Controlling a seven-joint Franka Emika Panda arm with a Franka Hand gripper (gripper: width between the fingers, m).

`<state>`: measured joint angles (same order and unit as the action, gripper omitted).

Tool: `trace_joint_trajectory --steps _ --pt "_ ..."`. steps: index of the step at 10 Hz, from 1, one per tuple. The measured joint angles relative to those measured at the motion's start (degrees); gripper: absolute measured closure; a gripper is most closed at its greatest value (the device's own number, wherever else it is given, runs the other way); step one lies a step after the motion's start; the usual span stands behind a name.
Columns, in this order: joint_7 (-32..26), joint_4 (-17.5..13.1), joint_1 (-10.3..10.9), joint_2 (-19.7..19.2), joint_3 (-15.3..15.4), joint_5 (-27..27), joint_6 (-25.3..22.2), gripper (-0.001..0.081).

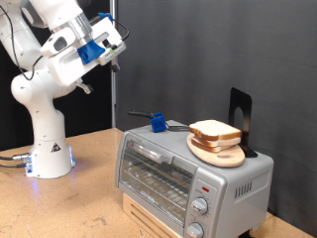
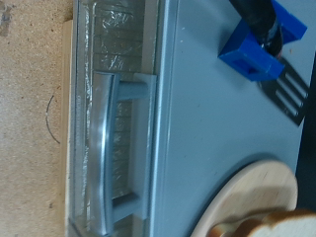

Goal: Make a piece of toast with the oven

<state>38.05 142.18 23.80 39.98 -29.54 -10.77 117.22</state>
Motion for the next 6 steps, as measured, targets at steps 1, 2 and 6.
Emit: trace_joint_trajectory --steps 1,2,6 --pt "0.95 0.29 -0.32 0.38 0.26 -0.37 0.73 -0.0003" --pt "1.85 0.57 -0.33 0.65 0.23 -0.97 1.92 -0.0003" --pt "1.75 1.35 0.31 -4.49 0.07 -0.61 7.48 -0.0003"
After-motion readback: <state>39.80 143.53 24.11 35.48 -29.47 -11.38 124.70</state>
